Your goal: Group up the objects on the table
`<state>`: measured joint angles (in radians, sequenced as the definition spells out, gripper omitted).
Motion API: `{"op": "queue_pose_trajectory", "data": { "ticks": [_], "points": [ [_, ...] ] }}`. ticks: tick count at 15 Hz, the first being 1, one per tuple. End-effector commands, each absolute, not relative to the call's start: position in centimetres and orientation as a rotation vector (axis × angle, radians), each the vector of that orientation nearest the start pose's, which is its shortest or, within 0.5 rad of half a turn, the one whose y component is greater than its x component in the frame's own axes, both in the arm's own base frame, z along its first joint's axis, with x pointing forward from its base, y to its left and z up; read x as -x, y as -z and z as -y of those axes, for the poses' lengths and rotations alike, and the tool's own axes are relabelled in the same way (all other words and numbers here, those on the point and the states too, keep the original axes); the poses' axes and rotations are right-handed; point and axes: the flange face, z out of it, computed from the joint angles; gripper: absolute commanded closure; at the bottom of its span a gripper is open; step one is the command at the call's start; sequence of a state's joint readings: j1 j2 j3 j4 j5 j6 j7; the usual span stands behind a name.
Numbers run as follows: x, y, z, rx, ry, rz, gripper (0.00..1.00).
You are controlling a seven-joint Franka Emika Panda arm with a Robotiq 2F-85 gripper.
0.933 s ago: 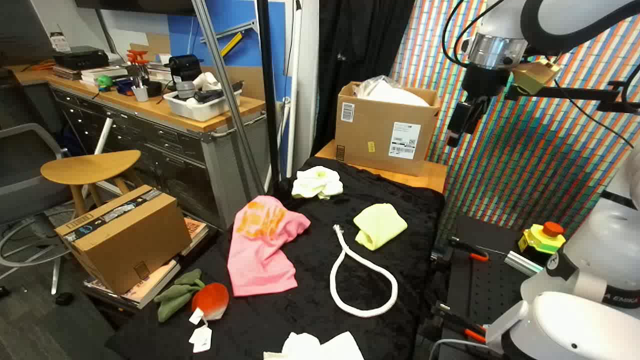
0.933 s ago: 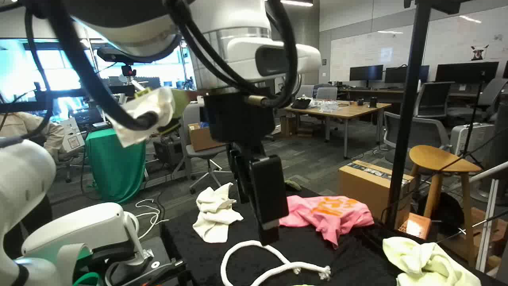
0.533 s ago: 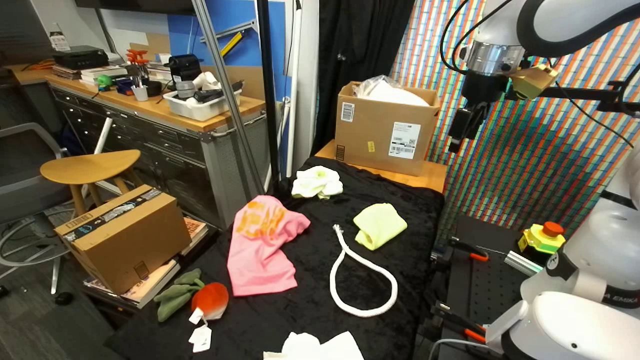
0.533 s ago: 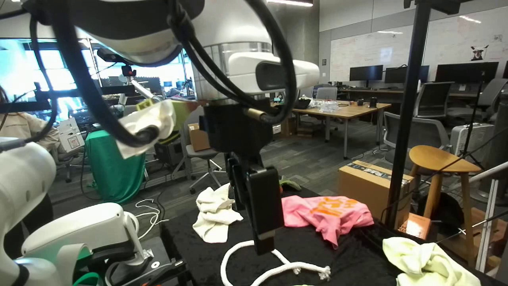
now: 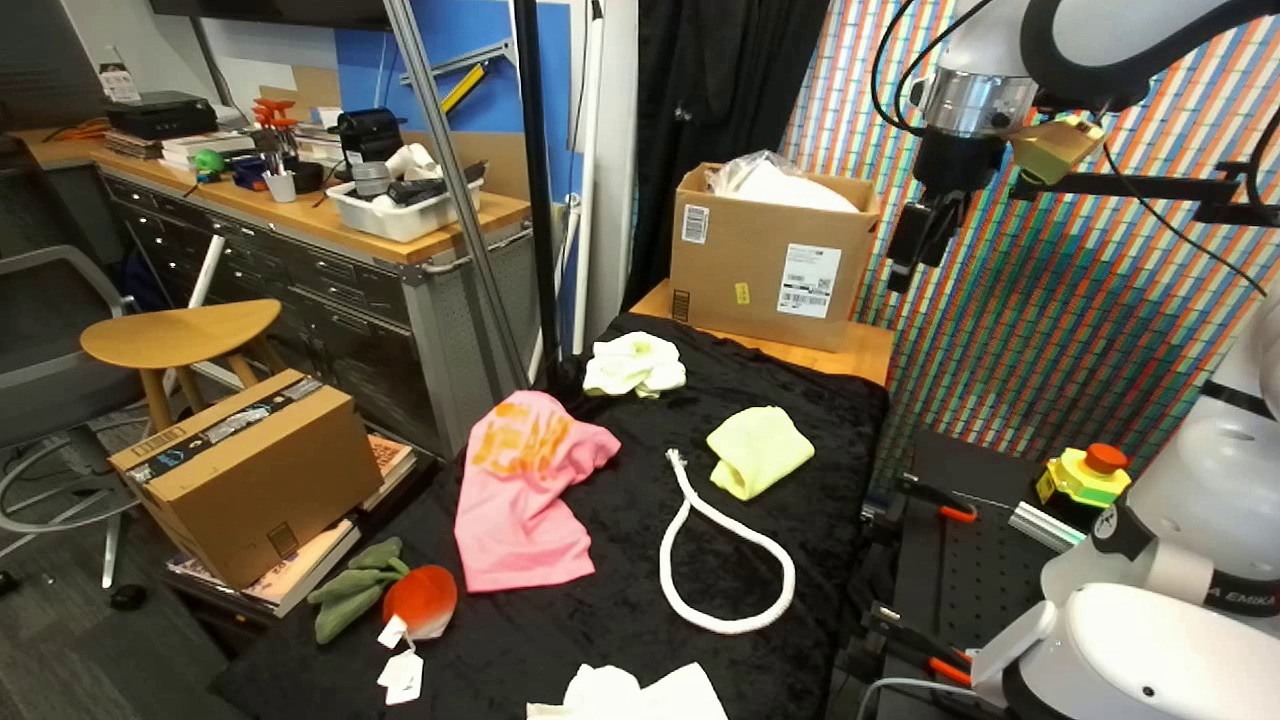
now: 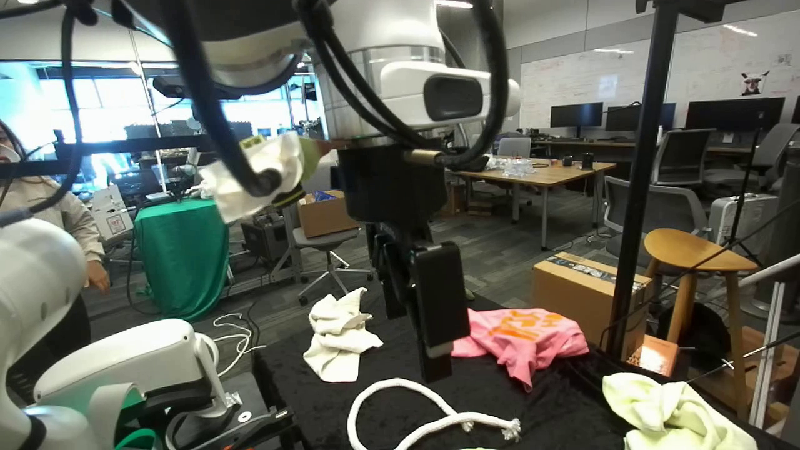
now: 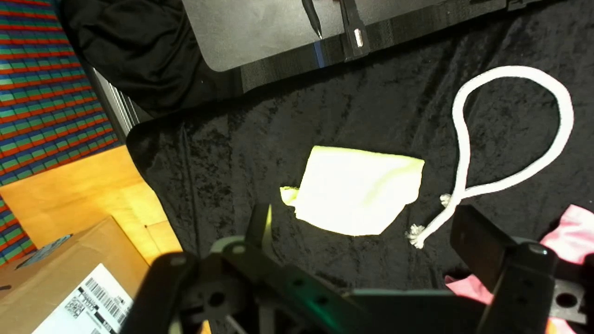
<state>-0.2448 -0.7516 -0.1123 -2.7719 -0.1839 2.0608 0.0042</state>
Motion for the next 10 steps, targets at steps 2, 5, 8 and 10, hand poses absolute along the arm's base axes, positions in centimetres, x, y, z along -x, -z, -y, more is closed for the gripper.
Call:
{"op": "queue_pose_trajectory", "data": {
  "ticks": [2, 5, 8, 10],
  "points": [
    [-35.9, -43.5, 13.4, 3.230, 0.037, -0.382, 0.00],
    [-41.0, -44.9, 15.7, 3.257, 0.114, -0.352, 0.00],
    [-46.1, -45.9, 17.6, 3.270, 0.223, -0.318, 0.00],
    [-49.8, -46.0, 18.7, 3.273, 0.278, -0.288, 0.00]
  ]
}}
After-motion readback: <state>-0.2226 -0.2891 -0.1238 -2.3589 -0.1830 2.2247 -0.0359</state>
